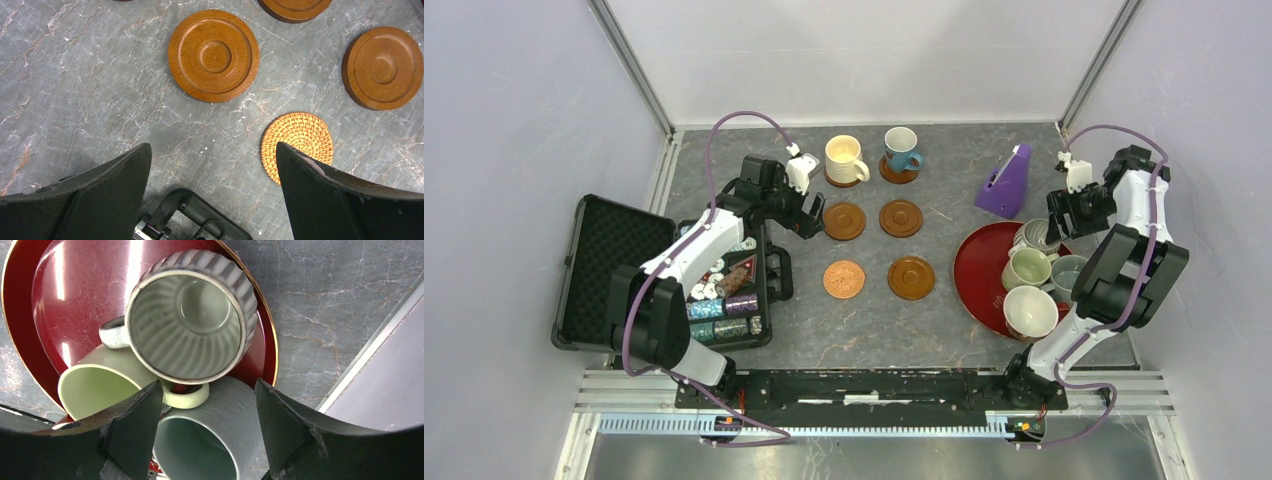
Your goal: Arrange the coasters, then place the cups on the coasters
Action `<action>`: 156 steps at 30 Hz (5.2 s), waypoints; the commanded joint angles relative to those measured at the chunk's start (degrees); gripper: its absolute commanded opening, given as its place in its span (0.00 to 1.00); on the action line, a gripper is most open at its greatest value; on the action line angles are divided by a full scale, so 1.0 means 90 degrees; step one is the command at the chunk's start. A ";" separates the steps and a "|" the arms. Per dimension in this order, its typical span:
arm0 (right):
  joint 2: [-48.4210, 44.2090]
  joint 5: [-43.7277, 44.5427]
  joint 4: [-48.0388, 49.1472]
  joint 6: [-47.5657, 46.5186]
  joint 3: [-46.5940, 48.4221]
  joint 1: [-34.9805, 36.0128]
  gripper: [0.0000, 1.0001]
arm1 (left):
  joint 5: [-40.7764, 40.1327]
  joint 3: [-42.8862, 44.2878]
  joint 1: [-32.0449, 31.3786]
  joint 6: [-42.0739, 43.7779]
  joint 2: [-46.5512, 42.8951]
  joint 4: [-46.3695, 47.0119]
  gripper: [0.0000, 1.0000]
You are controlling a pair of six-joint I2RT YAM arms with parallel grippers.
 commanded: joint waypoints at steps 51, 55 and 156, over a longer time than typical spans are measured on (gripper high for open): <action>-0.1855 -0.0171 0.0975 -0.0222 -0.1286 0.2572 0.75 | -0.0077 0.0136 -0.0024 0.0043 -0.0035 0.0092 1.00; -0.2632 -0.0111 0.1009 -0.0092 -0.1943 0.2587 0.64 | -0.0023 0.0053 -0.0024 -0.0024 -0.0025 0.0189 1.00; -0.3204 0.0927 0.3486 0.2293 -0.3408 0.3915 0.00 | -0.0352 0.0299 -0.0098 -0.0438 0.0075 0.0227 1.00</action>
